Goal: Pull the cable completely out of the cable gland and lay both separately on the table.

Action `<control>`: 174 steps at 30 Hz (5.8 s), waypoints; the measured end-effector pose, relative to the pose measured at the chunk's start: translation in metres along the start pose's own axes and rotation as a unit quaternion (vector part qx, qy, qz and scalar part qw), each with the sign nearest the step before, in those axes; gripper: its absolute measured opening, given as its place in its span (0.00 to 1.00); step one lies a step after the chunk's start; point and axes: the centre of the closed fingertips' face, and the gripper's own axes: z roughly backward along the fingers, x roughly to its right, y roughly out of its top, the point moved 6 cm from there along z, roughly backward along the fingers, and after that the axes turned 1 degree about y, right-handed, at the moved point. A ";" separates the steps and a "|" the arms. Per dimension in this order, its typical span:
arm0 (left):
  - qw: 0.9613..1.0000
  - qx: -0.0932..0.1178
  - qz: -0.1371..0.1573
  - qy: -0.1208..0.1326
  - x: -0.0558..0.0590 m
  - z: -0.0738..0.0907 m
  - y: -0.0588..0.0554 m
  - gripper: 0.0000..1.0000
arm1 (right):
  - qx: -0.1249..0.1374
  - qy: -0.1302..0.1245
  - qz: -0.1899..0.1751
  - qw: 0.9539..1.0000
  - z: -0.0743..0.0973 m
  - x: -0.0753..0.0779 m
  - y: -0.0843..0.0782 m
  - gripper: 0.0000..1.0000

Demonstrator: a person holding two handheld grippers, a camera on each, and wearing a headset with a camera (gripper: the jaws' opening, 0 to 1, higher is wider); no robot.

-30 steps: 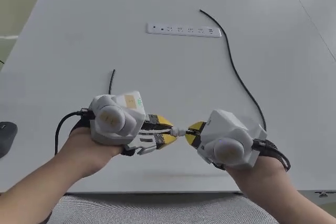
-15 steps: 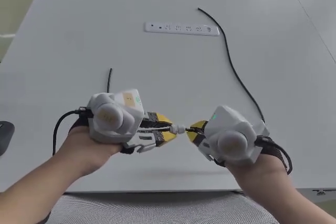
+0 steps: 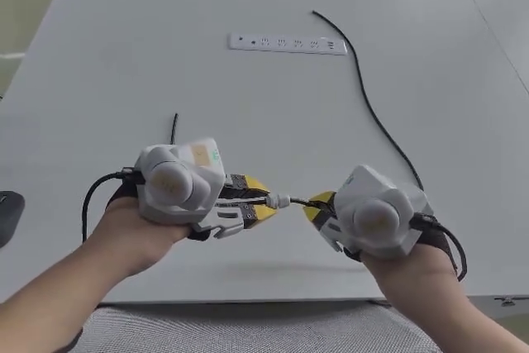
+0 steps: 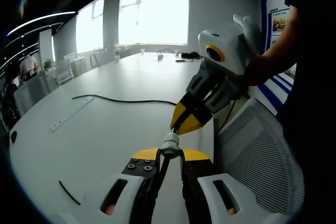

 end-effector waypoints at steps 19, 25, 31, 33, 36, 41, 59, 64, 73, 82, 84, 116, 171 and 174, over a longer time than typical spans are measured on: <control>1.000 0.000 0.011 0.002 -0.004 0.003 -0.004 0.15 | -0.044 -0.022 -0.171 0.984 -0.007 0.020 -0.050 0.00; 1.000 -0.003 0.012 0.001 -0.004 0.003 -0.005 0.15 | -0.048 -0.026 -0.170 0.984 -0.007 0.019 -0.049 0.00; 1.000 -0.004 0.014 0.003 -0.005 0.006 -0.007 0.15 | -0.045 -0.027 -0.150 0.987 -0.007 0.017 -0.046 0.01; 1.000 -0.006 0.014 0.004 -0.005 0.007 -0.008 0.16 | -0.042 -0.023 -0.152 0.987 -0.007 0.015 -0.046 0.01; 1.000 -0.008 0.016 0.004 -0.005 0.009 -0.010 0.15 | -0.042 -0.018 -0.142 0.989 -0.005 0.012 -0.046 0.02; 1.000 -0.011 0.018 -0.001 -0.003 0.009 -0.013 0.15 | -0.046 -0.014 -0.124 0.991 -0.003 0.009 -0.048 0.02; 1.000 -0.011 0.018 -0.007 -0.006 0.005 -0.011 0.16 | 0.007 -0.003 -0.053 0.999 0.010 -0.002 -0.011 0.26; 1.000 -0.012 0.018 -0.009 -0.005 0.004 -0.012 0.16 | 0.009 0.007 -0.025 1.000 0.005 -0.014 0.001 0.27; 1.000 -0.011 0.017 -0.016 -0.005 0.004 -0.014 0.16 | 0.006 -0.001 0.048 0.999 0.008 -0.015 0.026 0.25; 1.000 -0.008 0.015 -0.022 -0.002 0.003 -0.012 0.16 | -0.018 0.005 0.104 0.994 0.006 -0.023 0.028 0.15; 1.000 -0.008 0.015 -0.022 -0.002 0.003 -0.012 0.16 | -0.022 0.005 0.112 0.993 0.005 -0.024 0.026 0.11; 1.000 -0.004 0.016 -0.015 0.004 0.001 -0.010 0.15 | -0.029 -0.012 0.033 0.999 -0.003 -0.010 0.000 0.01; 1.000 -0.004 0.020 -0.001 0.001 0.003 -0.012 0.16 | -0.023 -0.020 -0.131 0.991 0.007 0.008 -0.042 0.15; 1.000 -0.002 0.019 -0.001 0.000 0.004 -0.011 0.16 | -0.008 -0.014 -0.113 0.993 0.010 0.004 -0.028 0.18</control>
